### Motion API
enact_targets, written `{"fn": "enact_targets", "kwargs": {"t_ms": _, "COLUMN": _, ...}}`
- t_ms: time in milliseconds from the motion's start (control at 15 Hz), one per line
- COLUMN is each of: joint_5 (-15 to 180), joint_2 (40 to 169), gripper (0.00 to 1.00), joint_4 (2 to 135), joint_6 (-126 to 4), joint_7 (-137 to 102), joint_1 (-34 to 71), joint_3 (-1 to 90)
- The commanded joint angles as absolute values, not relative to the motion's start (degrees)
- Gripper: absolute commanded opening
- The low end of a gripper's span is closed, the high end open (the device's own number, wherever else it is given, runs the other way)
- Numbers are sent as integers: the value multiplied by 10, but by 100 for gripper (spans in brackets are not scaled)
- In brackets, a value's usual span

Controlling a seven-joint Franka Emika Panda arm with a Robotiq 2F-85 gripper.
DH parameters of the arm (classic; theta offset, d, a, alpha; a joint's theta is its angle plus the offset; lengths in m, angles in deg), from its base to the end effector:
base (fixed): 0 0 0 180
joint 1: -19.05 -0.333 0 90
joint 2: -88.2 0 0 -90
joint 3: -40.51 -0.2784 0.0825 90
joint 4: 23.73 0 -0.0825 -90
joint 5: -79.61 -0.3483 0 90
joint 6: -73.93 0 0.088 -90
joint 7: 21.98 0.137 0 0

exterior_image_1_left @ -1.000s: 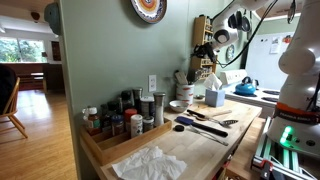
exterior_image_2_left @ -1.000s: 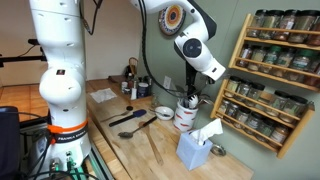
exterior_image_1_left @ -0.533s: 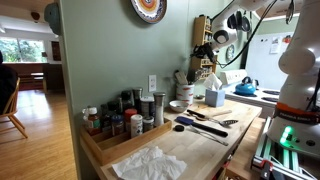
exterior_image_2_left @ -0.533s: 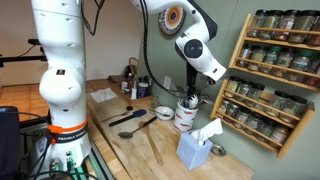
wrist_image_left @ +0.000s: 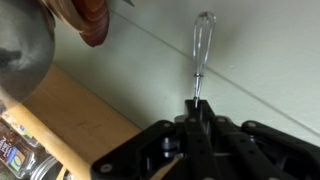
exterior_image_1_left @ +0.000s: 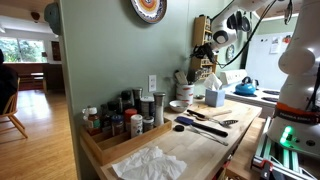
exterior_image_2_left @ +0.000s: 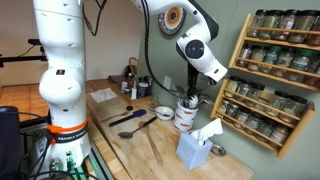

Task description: Hang the whisk on the hook on the spice rack

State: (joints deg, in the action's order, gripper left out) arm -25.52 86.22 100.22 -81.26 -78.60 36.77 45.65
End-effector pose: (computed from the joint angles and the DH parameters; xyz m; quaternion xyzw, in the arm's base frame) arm 0.4944 -0.2321 0.4092 -0.7296 0.4011 -0.4693 0.2941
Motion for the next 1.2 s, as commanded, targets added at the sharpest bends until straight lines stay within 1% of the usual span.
{"fn": "enact_targets", "kwargs": {"t_ms": 0, "joint_5": -248, "joint_2": 871, "gripper": 2, "joint_4": 991, "joint_6": -821, "joint_7": -769, "joint_1": 369, "joint_3": 458}}
{"fn": "enact_targets", "kwargs": {"t_ms": 1133, "joint_5": -171, "joint_2": 874, "gripper": 2, "joint_4": 1001, "joint_6": -818, "joint_7": -718, "joint_1": 368, "joint_3": 456}}
